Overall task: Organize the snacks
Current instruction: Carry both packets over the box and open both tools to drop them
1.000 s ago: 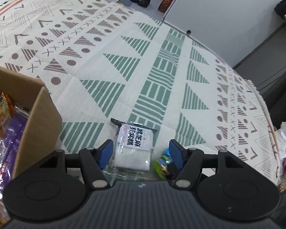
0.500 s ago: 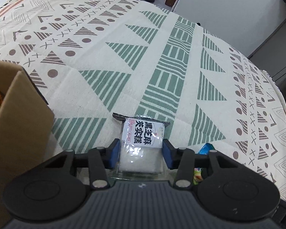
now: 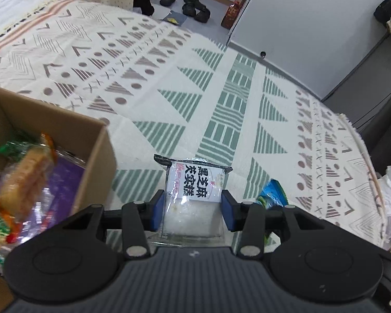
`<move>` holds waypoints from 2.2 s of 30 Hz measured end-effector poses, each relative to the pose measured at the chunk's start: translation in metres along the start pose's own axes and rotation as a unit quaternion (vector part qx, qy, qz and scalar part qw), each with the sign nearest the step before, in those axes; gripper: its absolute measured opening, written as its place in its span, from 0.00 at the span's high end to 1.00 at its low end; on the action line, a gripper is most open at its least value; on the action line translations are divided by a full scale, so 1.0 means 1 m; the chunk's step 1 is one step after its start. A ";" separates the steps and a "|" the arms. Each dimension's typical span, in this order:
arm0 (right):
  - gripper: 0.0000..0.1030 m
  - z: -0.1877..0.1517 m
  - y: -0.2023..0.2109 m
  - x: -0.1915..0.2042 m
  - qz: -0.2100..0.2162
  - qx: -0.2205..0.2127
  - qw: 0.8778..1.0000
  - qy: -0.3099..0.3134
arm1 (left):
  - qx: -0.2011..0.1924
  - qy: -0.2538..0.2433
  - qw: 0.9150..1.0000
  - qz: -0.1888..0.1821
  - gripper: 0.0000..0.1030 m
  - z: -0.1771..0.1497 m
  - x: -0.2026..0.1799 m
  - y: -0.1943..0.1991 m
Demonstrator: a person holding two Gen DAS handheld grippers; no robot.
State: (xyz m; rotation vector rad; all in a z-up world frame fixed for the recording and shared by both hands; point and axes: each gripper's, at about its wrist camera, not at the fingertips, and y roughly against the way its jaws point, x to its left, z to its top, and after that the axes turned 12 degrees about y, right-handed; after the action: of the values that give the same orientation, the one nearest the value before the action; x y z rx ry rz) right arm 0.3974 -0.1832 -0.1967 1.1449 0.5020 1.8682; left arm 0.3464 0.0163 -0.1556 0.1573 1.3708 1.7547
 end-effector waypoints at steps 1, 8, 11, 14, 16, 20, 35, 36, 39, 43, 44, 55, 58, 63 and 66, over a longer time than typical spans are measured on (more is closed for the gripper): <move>0.89 0.000 0.002 0.004 0.004 -0.002 1.000 0.003 | -0.003 0.000 1.000 -0.004 0.57 0.002 0.001 0.008; 0.89 0.003 0.022 0.037 0.035 -0.027 0.998 0.033 | -0.035 0.005 0.999 -0.017 0.57 0.015 0.022 0.060; 0.89 0.001 0.030 0.053 0.048 -0.035 0.997 0.052 | -0.046 0.012 0.999 -0.017 0.57 0.019 0.037 0.079; 0.89 -0.002 0.035 0.067 0.054 -0.038 0.996 0.067 | -0.055 0.018 0.998 -0.016 0.57 0.022 0.052 0.095; 0.89 -0.005 0.038 0.074 0.057 -0.039 0.995 0.075 | -0.061 0.025 0.998 -0.015 0.57 0.023 0.063 0.106; 0.89 -0.010 0.044 0.090 0.063 -0.044 0.993 0.094 | -0.071 0.039 0.997 -0.011 0.57 0.026 0.085 0.125; 0.89 -0.040 0.060 0.153 0.085 -0.045 0.981 0.171 | -0.077 0.076 0.994 -0.001 0.57 0.024 0.152 0.163; 0.89 -0.042 0.061 0.156 0.086 -0.044 0.980 0.176 | -0.075 0.078 0.994 -0.001 0.57 0.024 0.155 0.164; 0.89 -0.050 0.062 0.167 0.088 -0.040 0.977 0.192 | -0.069 0.080 0.994 -0.008 0.57 0.024 0.162 0.165; 0.89 -0.059 0.064 0.182 0.090 -0.033 0.973 0.210 | -0.062 0.079 0.995 -0.016 0.57 0.024 0.168 0.166; 0.89 -0.060 0.066 0.185 0.092 -0.033 0.972 0.213 | -0.057 0.078 0.995 -0.020 0.57 0.024 0.170 0.165; 0.89 -0.079 0.071 0.203 0.088 -0.021 0.971 0.222 | -0.043 0.086 0.995 -0.029 0.46 0.030 0.190 0.172; 0.89 -0.087 0.068 0.207 0.082 -0.011 0.971 0.223 | -0.042 0.082 0.995 -0.031 0.45 0.029 0.196 0.178; 0.89 -0.097 0.067 0.214 0.072 -0.003 0.970 0.230 | -0.045 0.075 0.996 -0.030 0.35 0.026 0.207 0.188; 0.88 -0.103 0.069 0.218 0.066 0.001 0.970 0.233 | -0.038 0.074 0.996 -0.031 0.30 0.022 0.213 0.191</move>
State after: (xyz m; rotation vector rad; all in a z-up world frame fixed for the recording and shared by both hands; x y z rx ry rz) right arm 0.2321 -0.0298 -0.0877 0.7479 0.6992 2.2631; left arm 0.1252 0.1781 -0.0714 -0.0566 1.3950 1.7930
